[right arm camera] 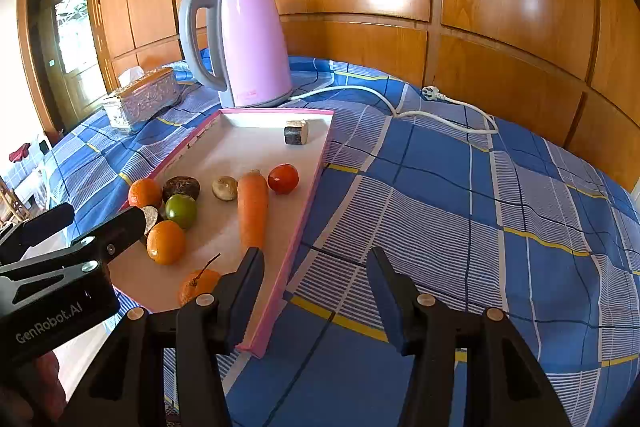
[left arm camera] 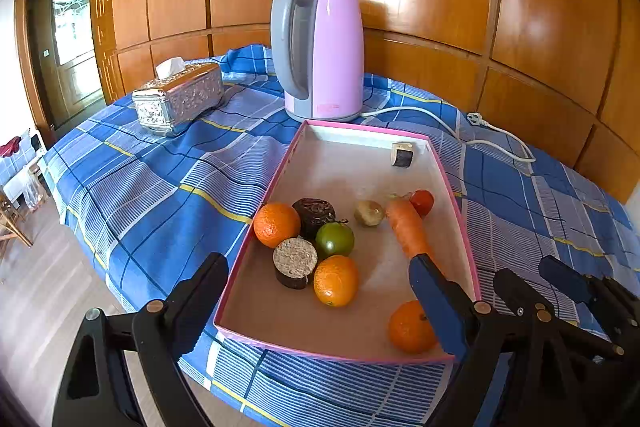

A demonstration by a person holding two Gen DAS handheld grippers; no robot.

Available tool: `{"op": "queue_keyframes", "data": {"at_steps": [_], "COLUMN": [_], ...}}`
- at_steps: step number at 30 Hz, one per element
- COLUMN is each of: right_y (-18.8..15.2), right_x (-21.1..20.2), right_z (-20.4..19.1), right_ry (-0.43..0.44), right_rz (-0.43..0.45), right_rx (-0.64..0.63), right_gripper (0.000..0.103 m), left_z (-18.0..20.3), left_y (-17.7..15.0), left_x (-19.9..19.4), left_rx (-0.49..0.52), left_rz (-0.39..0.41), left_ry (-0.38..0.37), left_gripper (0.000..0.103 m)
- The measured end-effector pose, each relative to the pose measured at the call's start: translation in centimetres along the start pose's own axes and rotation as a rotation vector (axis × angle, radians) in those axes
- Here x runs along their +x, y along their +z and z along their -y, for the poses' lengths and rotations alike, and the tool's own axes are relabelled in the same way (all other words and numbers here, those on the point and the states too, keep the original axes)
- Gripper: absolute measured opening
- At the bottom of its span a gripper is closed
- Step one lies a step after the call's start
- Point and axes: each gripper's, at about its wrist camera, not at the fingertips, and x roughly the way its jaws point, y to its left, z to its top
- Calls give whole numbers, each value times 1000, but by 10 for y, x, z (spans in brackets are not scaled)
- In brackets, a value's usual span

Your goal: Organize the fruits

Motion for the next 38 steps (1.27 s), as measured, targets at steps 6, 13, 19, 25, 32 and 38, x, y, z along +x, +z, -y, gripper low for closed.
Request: {"op": "queue_keyframes", "data": {"at_steps": [6, 13, 19, 25, 32, 38], "right_y": [0, 0, 0, 1, 1, 0], "right_x": [0, 0, -2, -3, -2, -1], "right_z": [-1, -1, -3, -2, -1, 1], "right_ry": [3, 1, 1, 2, 7, 7], "right_rz": [0, 1, 9, 16, 10, 6], "right_rx": [-2, -3, -8, -9, -4, 3], "right_gripper": [54, 54, 54, 54, 54, 54], "left_z": [0, 0, 0, 1, 4, 5], "left_y": [0, -1, 0, 0, -1, -1], "left_x": [0, 0, -1, -3, -5, -5], "left_rx": [-1, 2, -6, -7, 11, 14], "left_rz": [-2, 2, 8, 17, 34, 33], "left_ry": [-2, -2, -4, -4, -14, -24], "left_gripper": [92, 94, 95, 95, 95, 95]}}
